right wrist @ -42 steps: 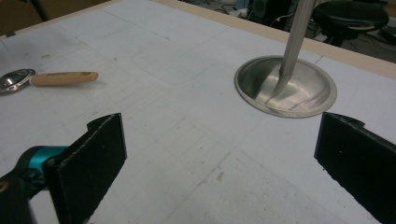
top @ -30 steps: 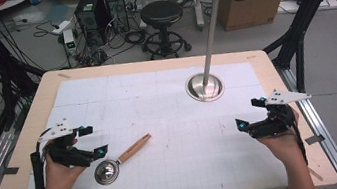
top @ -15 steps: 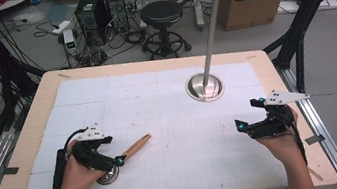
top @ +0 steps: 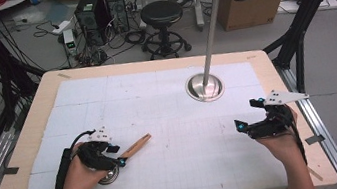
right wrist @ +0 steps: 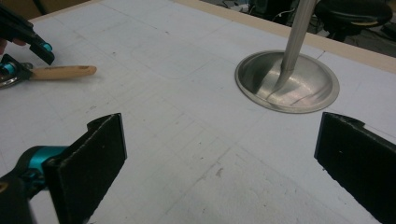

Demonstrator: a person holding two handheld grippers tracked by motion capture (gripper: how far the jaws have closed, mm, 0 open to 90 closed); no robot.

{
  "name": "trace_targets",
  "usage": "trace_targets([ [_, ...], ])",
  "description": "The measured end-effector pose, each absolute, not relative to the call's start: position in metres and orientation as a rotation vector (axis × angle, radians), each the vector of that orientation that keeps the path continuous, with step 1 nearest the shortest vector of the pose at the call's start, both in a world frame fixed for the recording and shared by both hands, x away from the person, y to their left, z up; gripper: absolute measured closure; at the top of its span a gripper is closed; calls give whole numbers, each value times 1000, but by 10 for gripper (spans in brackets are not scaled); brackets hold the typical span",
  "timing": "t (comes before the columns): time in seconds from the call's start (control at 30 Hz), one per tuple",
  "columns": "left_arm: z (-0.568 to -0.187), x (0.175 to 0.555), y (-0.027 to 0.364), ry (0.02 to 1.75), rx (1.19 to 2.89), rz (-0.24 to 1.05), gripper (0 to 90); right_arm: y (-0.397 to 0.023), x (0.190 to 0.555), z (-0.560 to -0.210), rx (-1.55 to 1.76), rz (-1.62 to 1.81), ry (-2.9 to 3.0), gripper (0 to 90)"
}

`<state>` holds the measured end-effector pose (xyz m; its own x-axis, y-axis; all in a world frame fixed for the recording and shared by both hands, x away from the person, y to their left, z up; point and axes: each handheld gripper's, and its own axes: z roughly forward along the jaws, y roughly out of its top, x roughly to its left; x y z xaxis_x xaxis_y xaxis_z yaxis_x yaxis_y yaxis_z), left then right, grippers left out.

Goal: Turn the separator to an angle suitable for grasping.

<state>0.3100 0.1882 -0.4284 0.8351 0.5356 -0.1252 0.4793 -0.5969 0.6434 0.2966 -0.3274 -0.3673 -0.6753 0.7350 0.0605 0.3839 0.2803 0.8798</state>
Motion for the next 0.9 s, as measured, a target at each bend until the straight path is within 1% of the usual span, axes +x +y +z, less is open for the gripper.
trace_targets([
  [0.07, -428, 309, 185, 729, 2340, 109, 496, -327, 297, -367, 1015, 1355, 2198, 11],
  [0.17, -426, 307, 178, 711, 2381, 135, 512, -327, 297, -368, 1013, 1353, 2200, 10],
  [0.33, -427, 307, 177, 712, 2392, 132, 573, -327, 297, -368, 1018, 1352, 2199, 10],
  [0.4, -427, 307, 178, 722, 2395, 129, 583, -327, 297, -368, 1016, 1353, 2200, 10],
  [0.5, -426, 305, 174, 704, 2425, 166, 603, -328, 297, -369, 1021, 1353, 2201, 10],
  [0.73, -424, 303, 166, 718, 2484, 218, 606, -328, 298, -371, 1028, 1345, 2204, 10],
  [0.9, -421, 307, 160, 784, 2517, 191, 614, -327, 298, -371, 1030, 1337, 2209, 10],
])
